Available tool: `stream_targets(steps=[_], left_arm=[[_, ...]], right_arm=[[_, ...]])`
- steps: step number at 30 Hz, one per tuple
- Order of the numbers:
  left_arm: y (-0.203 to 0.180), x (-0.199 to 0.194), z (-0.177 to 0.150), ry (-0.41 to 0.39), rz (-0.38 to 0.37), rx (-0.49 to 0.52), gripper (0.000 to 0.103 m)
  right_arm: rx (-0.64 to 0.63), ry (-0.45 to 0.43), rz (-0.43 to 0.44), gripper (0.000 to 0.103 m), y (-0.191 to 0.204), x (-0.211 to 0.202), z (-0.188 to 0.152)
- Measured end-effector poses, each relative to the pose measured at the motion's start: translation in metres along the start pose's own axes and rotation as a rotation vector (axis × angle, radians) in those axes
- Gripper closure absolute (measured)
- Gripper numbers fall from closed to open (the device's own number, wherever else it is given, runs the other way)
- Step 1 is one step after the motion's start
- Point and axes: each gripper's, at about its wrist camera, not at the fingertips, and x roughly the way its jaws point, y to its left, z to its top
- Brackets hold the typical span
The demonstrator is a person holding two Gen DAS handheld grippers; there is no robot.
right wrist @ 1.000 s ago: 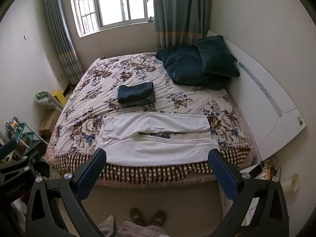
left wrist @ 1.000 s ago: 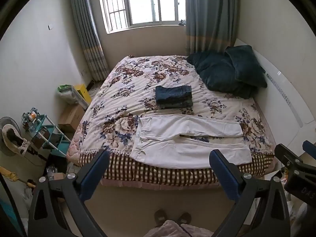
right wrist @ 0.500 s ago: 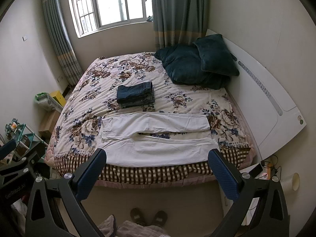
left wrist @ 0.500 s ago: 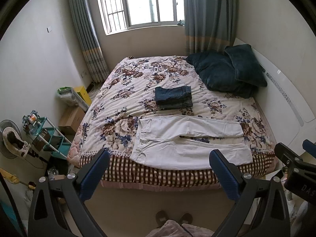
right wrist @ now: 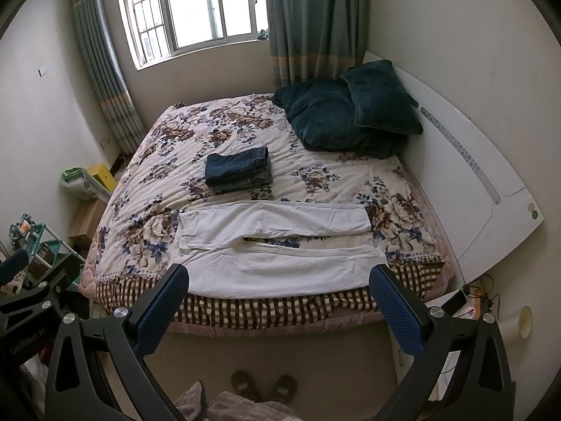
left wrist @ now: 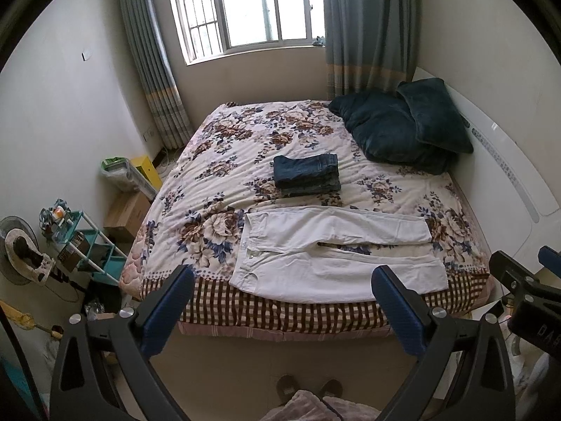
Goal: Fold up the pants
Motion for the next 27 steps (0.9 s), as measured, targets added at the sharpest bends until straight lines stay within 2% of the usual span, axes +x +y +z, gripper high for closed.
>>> stream_targets(steps=[27], left_arm=[[-0.0072,0.0006,0.0014,-0.002,0.0,0.006,0.0]], right_arm=[[0.006,0.015,0.002,0.0,-0.0026,0.0044,-0.0012]])
